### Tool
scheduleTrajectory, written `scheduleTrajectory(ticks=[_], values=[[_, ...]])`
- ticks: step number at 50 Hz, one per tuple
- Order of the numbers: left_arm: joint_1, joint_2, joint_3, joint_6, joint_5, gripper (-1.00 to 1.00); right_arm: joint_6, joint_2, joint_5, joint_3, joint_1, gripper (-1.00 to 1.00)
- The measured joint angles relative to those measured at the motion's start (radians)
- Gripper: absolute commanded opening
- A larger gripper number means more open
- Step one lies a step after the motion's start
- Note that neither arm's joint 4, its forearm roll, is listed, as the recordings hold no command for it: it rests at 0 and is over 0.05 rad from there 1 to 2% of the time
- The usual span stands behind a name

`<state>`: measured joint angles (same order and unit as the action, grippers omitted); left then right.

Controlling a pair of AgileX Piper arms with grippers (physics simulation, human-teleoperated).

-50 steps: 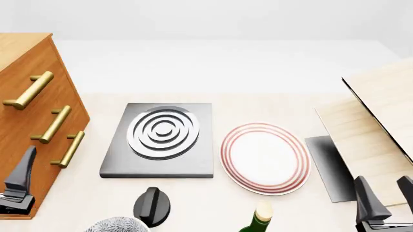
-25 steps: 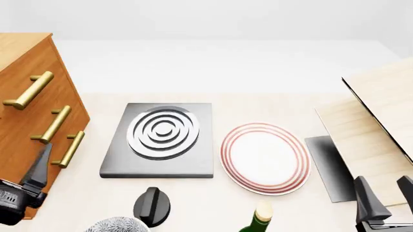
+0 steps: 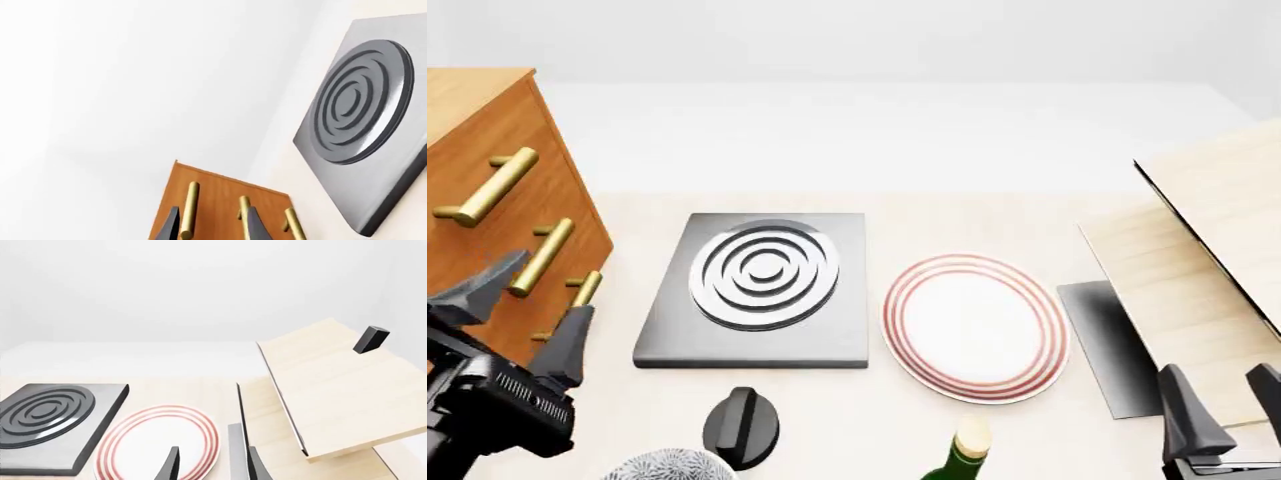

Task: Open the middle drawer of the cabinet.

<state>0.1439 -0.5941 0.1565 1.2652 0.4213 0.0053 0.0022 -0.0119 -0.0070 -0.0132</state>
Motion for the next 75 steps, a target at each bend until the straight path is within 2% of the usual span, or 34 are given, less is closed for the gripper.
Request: scheduleTrajectory(ticks=[9, 20, 28, 45, 55, 64, 75], values=[[0.046, -0.249, -0.042, 0.087, 0.248, 1.00, 0.003, 0.000, -0.001, 0.000, -0.001, 1.00], [0.056, -0.397, -0.079, 0.143, 0.401, 1.00, 0.007, -0.001, -0.003, -0.001, -0.003, 1.00], [0.013, -0.402, -0.115, 0.154, 0.407, 1.00, 0.009, -0.001, -0.005, -0.001, -0.003, 1.00], [-0.090, -0.287, -0.149, 0.155, 0.262, 1.00, 0.011, -0.001, -0.006, -0.002, -0.003, 1.00], [-0.148, -0.289, -0.154, 0.153, 0.256, 1.00, 0.011, 0.000, -0.006, -0.002, -0.002, 1.00], [-0.184, -0.360, -0.155, 0.150, 0.318, 1.00, 0.011, 0.000, -0.007, -0.001, 0.001, 1.00], [-0.214, -0.541, -0.156, 0.148, 0.486, 1.00, 0.012, 0.000, -0.007, 0.000, 0.003, 1.00]])
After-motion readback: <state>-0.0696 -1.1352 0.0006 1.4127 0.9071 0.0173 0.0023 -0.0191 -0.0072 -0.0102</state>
